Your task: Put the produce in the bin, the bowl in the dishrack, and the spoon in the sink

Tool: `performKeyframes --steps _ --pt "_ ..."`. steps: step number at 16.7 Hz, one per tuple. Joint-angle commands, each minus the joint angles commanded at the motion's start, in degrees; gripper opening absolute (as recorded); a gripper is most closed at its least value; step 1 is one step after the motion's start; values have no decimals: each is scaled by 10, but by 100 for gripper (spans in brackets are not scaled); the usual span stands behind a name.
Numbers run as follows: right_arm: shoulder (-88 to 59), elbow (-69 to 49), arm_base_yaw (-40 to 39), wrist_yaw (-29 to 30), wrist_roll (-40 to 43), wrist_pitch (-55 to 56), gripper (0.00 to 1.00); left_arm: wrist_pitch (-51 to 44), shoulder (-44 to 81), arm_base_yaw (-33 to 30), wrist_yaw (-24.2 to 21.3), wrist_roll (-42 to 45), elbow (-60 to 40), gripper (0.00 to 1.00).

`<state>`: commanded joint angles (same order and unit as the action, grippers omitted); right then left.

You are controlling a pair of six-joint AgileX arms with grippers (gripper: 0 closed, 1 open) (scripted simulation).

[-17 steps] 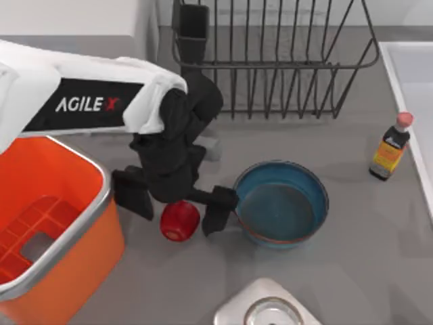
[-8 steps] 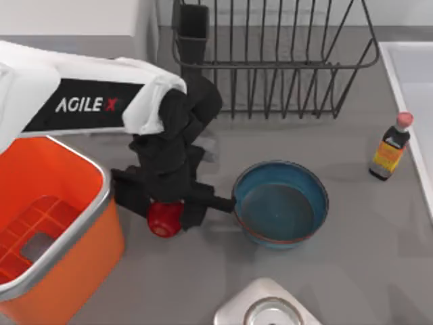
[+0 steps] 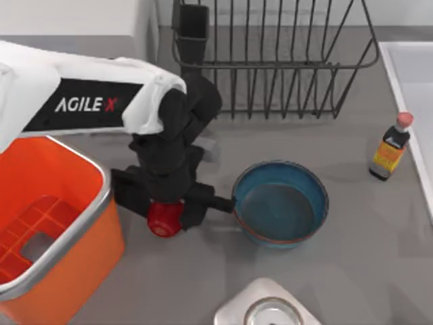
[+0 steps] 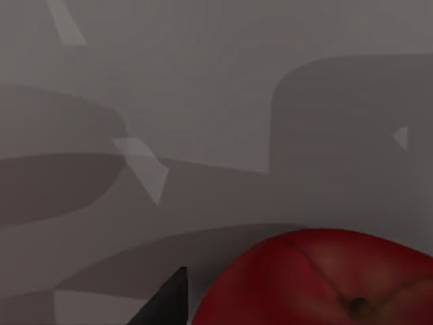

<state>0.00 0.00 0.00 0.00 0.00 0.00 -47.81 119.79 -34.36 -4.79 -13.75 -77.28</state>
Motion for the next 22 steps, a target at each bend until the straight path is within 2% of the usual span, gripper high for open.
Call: performKeyframes --steps 1,2,22 --pt "0 0 0 0 0 0 100 0 0 0 0 0 0 0" --pt "0 0 0 0 0 0 100 -7 -11 5 19 10 0 0" --pt "0 0 0 0 0 0 100 -186 -67 4 18 7 -123 0"
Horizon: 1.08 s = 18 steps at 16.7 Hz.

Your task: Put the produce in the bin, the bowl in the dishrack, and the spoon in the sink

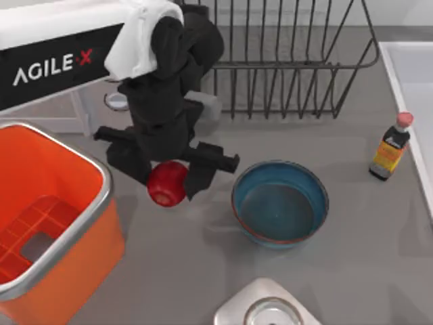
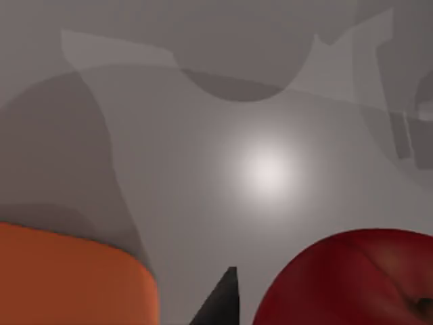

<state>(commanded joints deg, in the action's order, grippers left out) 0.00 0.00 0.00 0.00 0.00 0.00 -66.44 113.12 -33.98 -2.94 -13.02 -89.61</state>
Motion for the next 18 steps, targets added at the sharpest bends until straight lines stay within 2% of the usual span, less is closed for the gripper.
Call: performKeyframes --steps 9,18 --pt "0 0 0 0 0 0 100 -31 -10 -1 7 -4 -15 0" --pt "0 0 0 0 0 0 100 -117 -28 -14 138 -115 9 0"
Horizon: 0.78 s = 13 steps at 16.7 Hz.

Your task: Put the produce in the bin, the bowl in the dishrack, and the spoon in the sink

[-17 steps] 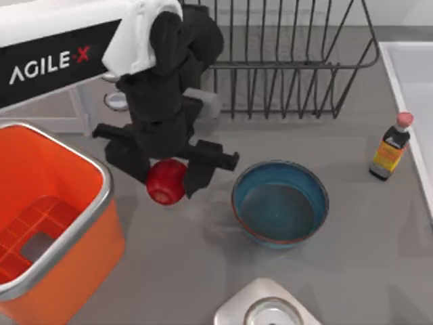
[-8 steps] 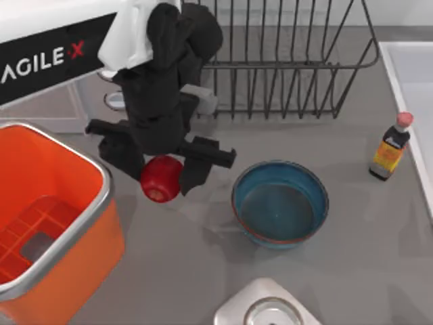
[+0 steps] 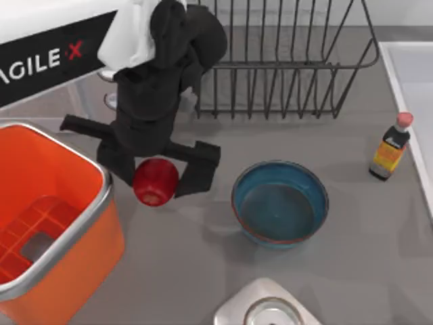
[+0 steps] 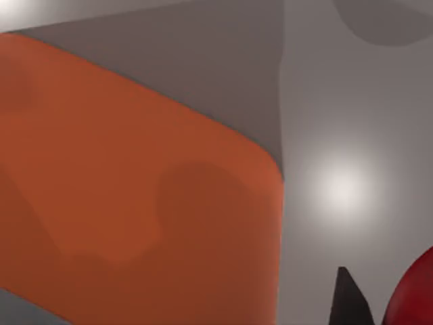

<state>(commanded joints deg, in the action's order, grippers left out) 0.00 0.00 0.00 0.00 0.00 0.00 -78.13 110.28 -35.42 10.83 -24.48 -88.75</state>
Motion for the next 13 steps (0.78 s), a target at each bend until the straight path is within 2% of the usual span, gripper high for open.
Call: performKeyframes --steps 9,13 --pt "0 0 0 0 0 0 100 -91 -17 -15 135 -112 28 0" --pt "0 0 0 0 0 0 100 -138 -25 -23 213 -170 43 0"
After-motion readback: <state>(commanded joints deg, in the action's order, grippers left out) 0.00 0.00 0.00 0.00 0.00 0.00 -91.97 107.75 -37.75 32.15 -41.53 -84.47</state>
